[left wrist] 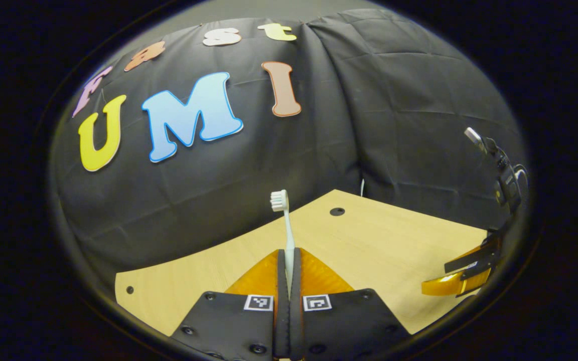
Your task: Put the toothbrush and toothpaste on the desktop into the cup, then pick up the cup and place it on the coaster on the desktop.
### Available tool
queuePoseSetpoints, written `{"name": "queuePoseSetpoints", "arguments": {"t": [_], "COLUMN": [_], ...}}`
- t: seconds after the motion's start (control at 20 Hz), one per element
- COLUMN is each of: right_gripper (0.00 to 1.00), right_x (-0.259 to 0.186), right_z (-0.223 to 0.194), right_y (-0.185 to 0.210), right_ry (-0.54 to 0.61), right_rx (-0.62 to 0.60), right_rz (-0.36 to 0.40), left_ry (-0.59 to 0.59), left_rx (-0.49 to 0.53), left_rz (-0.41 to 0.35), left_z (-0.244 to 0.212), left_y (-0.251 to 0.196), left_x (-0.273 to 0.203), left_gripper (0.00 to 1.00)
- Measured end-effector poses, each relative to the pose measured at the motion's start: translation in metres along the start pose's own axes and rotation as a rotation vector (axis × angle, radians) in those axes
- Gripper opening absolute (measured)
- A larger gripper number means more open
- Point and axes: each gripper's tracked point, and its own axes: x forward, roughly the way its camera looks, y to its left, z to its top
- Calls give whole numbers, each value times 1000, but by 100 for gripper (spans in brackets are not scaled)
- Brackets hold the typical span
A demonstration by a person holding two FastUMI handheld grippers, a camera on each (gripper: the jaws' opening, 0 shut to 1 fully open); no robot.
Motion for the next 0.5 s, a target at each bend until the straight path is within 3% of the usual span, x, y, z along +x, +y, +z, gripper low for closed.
{"name": "queuePoseSetpoints", "arguments": {"t": [0.5], "right_gripper": [93], "right_x": [-2], "right_z": [-2], "right_y": [-14], "right_ry": [23], "right_rx": [-18], "right_rz": [-35], "left_ry": [-11], "left_rx": [-54], "left_rz": [74], "left_z": [-27], "left_y": [26], "left_x": [35], "left_gripper": [7]}}
